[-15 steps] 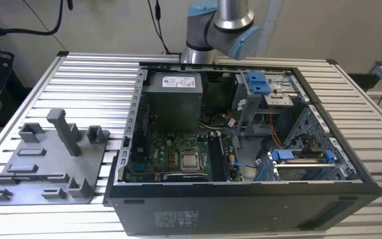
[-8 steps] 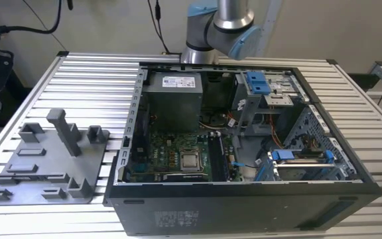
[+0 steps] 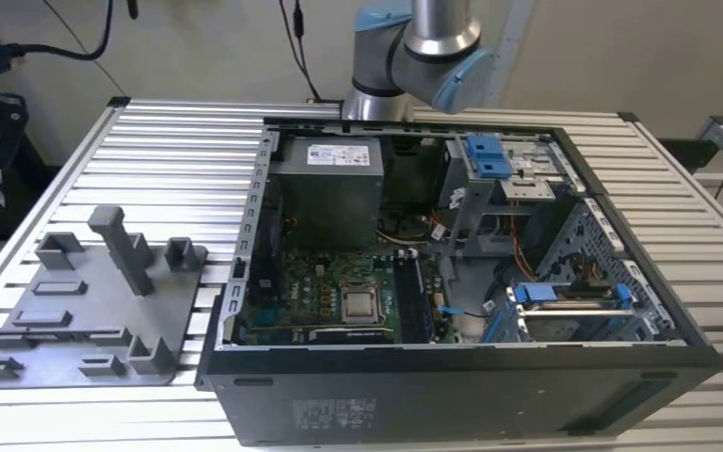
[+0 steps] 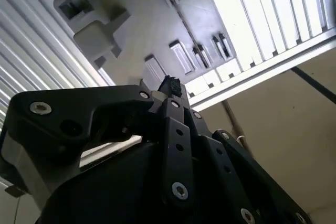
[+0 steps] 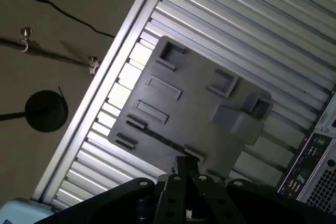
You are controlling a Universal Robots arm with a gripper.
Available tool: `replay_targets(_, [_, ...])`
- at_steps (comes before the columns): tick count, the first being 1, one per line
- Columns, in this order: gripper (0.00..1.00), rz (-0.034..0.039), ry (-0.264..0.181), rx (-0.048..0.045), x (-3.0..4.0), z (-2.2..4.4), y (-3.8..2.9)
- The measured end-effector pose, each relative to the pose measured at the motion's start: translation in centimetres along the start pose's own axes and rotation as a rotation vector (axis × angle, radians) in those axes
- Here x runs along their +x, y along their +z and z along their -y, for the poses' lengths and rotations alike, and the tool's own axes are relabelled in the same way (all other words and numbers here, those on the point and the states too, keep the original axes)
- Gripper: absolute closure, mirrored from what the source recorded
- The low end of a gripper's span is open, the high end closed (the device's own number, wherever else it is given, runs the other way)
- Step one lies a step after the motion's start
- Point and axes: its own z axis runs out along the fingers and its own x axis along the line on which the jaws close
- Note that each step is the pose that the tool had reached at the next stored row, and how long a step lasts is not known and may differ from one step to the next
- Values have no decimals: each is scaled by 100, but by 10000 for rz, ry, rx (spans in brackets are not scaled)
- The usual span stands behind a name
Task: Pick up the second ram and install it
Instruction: 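Pick up the second ram and move it above second insertion slot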
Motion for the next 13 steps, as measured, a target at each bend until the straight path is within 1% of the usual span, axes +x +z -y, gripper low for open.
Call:
replay_targets(3, [89,106,-439,56,0,1,7])
replay_targets(5, [89,140,-754,70,-1,1,14])
replay_targets(10, [89,127,-1609,54,1,-1,20])
replay_targets(13, [89,95,-2150,43,1,0,26])
